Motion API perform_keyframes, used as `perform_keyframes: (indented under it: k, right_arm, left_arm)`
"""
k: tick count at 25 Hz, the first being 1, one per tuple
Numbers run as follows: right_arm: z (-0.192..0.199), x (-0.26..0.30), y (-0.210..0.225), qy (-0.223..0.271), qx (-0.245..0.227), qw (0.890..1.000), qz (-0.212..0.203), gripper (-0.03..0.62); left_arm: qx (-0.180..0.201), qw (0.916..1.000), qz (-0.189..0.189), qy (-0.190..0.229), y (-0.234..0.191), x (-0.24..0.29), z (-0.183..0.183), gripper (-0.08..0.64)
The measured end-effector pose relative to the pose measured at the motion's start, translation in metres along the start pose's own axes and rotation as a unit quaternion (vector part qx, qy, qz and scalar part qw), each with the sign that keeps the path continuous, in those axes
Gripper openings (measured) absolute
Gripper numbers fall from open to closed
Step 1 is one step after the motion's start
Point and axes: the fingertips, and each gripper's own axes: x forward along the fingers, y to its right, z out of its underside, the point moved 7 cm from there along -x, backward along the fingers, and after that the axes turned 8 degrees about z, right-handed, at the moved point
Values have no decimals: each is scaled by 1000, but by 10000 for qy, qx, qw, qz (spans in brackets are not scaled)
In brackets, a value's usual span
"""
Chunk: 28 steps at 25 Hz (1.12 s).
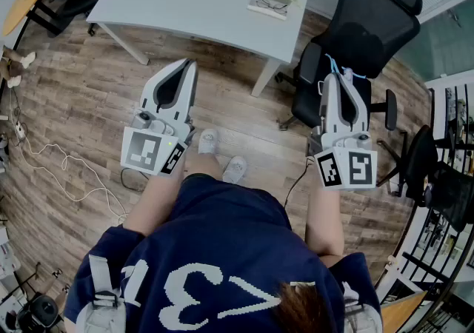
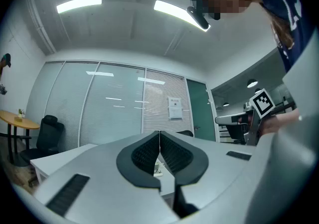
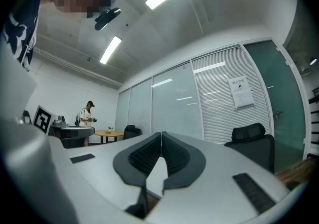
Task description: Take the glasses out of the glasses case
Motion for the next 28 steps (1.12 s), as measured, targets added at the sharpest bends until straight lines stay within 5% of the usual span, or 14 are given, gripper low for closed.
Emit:
perform_keyframes:
  k: [15, 28]
  right_arm:
    - [-16, -17, 23, 370, 153, 9992, -92, 28]
    - [-8, 60, 26, 273, 178, 9993, -157, 28]
  left_arm:
    - [152, 9999, 54, 33, 30, 12, -7, 17]
    - [94, 9999, 117, -2, -32, 68, 9, 17]
